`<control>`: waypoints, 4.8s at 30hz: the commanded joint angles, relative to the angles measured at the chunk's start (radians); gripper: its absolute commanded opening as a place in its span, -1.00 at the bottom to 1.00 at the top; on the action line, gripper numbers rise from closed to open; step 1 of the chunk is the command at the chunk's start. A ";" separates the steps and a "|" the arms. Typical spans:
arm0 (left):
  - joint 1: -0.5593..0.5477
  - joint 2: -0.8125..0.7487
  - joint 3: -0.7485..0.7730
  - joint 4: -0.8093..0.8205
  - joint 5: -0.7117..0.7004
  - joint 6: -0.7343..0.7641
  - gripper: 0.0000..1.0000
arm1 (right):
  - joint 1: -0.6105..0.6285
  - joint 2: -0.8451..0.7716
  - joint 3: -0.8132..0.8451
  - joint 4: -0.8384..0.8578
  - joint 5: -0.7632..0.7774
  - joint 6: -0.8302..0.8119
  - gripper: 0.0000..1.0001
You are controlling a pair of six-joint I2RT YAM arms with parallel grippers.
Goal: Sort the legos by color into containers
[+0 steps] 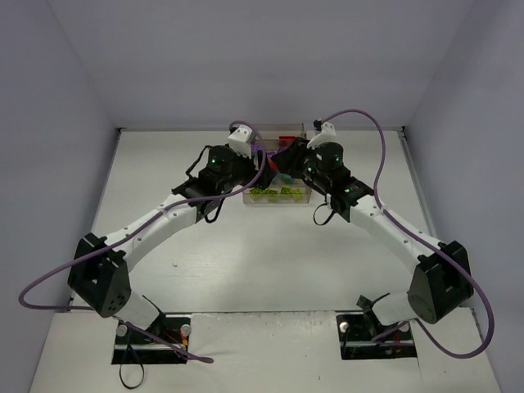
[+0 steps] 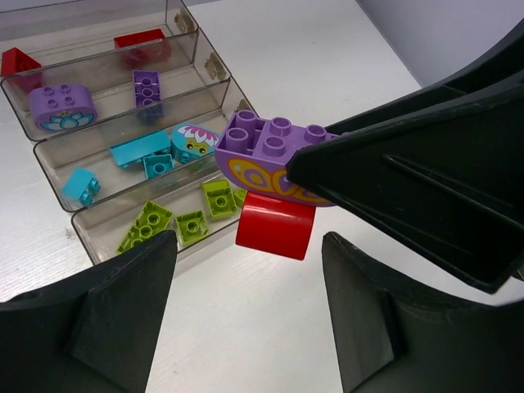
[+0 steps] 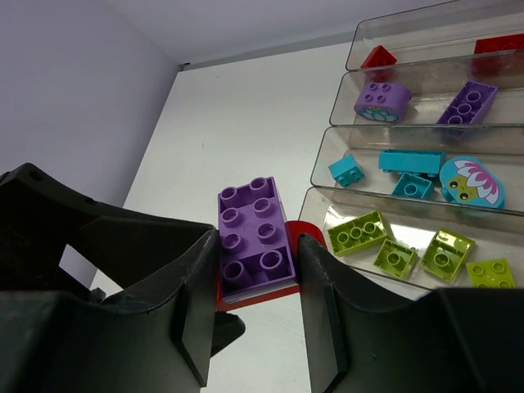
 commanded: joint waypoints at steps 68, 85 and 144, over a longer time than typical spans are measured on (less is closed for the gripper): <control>0.048 -0.184 -0.237 0.115 -0.003 0.050 -0.82 | -0.235 0.311 0.303 0.001 -0.417 -0.538 -1.00; 0.090 -0.313 -0.246 -0.083 -0.007 0.020 -0.81 | -0.300 0.723 0.639 -0.078 -0.500 -0.751 -1.00; 0.275 0.952 1.142 -0.027 0.137 0.096 -0.72 | -0.320 0.046 0.124 -0.128 -0.269 -0.381 0.36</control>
